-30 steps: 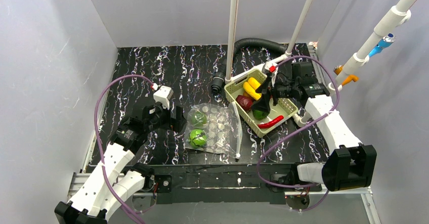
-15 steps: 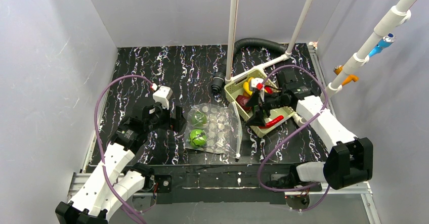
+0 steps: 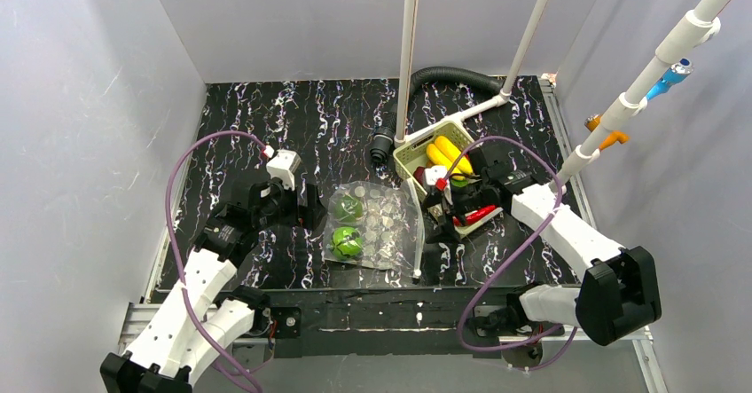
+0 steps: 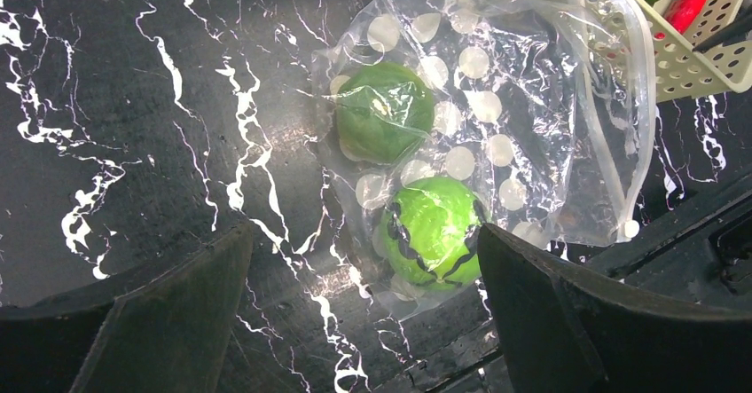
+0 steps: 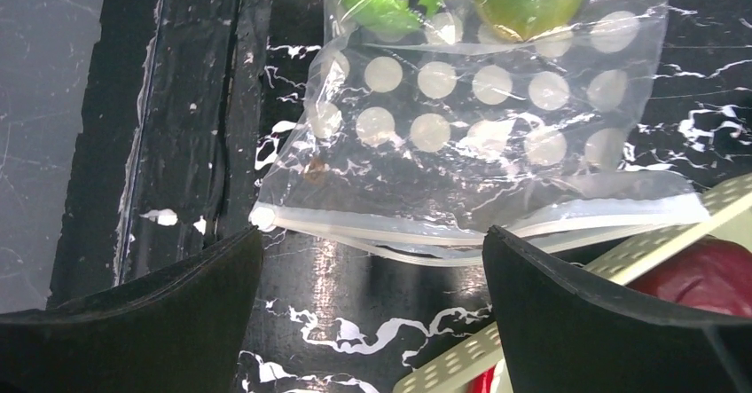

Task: Open the zip-top bag and remove the fake food
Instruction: Pick up the fake fruit from the zipper food storage bag.

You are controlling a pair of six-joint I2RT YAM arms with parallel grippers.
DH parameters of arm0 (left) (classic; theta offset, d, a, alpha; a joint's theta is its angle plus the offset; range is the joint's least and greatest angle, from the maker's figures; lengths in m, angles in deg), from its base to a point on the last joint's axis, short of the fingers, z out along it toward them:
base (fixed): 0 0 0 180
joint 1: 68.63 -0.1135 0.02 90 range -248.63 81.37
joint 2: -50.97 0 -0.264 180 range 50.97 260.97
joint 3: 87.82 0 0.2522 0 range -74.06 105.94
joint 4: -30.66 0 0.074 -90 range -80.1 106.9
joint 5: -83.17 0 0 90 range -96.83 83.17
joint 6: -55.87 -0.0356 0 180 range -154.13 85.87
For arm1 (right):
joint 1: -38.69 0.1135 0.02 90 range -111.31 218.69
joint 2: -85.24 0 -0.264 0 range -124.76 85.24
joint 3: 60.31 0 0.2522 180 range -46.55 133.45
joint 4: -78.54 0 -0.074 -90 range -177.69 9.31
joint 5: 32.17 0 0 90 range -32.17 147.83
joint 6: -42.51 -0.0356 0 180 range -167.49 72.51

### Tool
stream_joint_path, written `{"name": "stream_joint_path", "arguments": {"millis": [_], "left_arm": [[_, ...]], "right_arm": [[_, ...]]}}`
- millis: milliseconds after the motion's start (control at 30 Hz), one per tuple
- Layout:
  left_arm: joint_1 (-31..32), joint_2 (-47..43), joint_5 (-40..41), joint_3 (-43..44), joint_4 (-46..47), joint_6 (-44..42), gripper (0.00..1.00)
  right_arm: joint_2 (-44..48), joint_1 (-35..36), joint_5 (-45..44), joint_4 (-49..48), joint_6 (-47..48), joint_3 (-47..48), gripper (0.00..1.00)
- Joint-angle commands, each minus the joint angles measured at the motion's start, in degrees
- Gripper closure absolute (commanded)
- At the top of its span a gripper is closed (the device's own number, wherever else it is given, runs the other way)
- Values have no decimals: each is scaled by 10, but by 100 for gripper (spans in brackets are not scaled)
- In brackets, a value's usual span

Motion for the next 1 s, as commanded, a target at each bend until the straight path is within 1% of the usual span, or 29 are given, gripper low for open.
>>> {"name": "stream_joint_path", "arguments": {"millis": [0,267,467,700,967], "left_arm": [[-14,6,-30,-5,11,14,2],[-27,15,-43,-7,12,22,2],[-28,16,-50,-8,13,22,2],[-28,26,-72,-8,18,25,2],[-28,27,-72,-9,19,24,2]], "right_arm": [[19,13,-5,-24,28,-18,2],[19,33,-11,-42,31,-35,2],[24,35,-16,-32,60,-44,2],[31,45,-32,-59,53,-66,2],[22,64,-47,-68,56,-71,4]]}}
